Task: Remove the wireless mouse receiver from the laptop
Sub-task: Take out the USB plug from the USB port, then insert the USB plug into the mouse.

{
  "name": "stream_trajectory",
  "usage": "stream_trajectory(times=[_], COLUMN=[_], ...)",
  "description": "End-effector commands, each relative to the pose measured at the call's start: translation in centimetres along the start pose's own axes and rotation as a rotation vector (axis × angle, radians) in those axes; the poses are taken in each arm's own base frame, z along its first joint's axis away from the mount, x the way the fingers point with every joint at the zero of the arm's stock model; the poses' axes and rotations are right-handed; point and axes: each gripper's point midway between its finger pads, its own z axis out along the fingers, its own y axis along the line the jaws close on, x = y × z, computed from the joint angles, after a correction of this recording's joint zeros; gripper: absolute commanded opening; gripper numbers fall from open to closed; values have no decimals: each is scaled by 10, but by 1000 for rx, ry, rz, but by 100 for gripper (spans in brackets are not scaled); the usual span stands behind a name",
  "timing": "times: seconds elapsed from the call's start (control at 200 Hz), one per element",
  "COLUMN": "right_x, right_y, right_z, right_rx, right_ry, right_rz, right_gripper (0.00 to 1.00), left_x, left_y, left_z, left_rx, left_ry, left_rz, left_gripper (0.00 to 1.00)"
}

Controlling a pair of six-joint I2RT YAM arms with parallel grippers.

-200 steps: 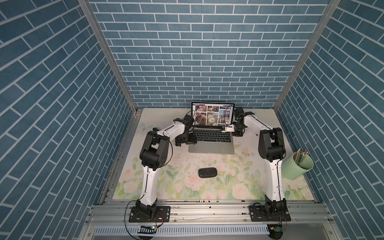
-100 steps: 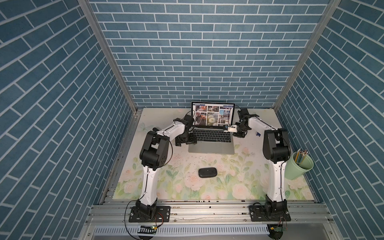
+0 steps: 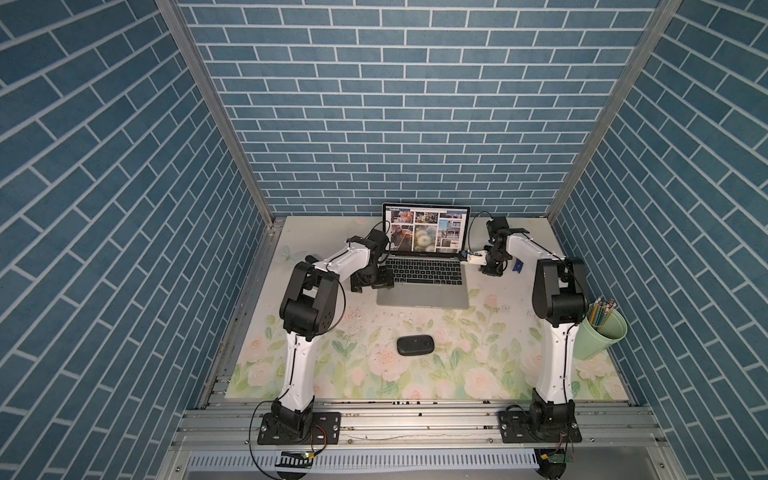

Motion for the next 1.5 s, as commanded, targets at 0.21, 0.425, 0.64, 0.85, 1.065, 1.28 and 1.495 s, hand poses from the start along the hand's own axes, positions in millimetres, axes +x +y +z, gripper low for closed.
stream_trajectory(times=[0.21, 0.425, 0.64, 0.85, 1.065, 1.28, 1.495], right_x=[-22, -91, -125, -148, -166, -181, -184], right_y=[51, 114, 190, 249, 274, 272, 280], right_z=[-68, -125, -143, -143, -129, -112, -107], right_rx=[-31, 22, -4, -82, -98, -51, -47], right_ry=[15, -106, -170, -210, -176, -97, -88], right_rz=[-15, -167, -298, -321, -254, -86, -41], right_gripper=[0, 0, 0, 0, 0, 0, 0], left_x=[-36, -43, -19, 3, 13, 23, 24], left_y=[-6, -3, 12, 16, 17, 17, 17], left_z=[-85, -183, -198, -193, -191, -182, -176], left_rx=[-21, 90, 110, 180, 194, 220, 209], left_ry=[-263, -566, -618, -629, -627, -637, -629], left_rz=[63, 24, 3, -40, -41, -50, -32], left_gripper=[100, 100, 100, 100, 100, 100, 100])
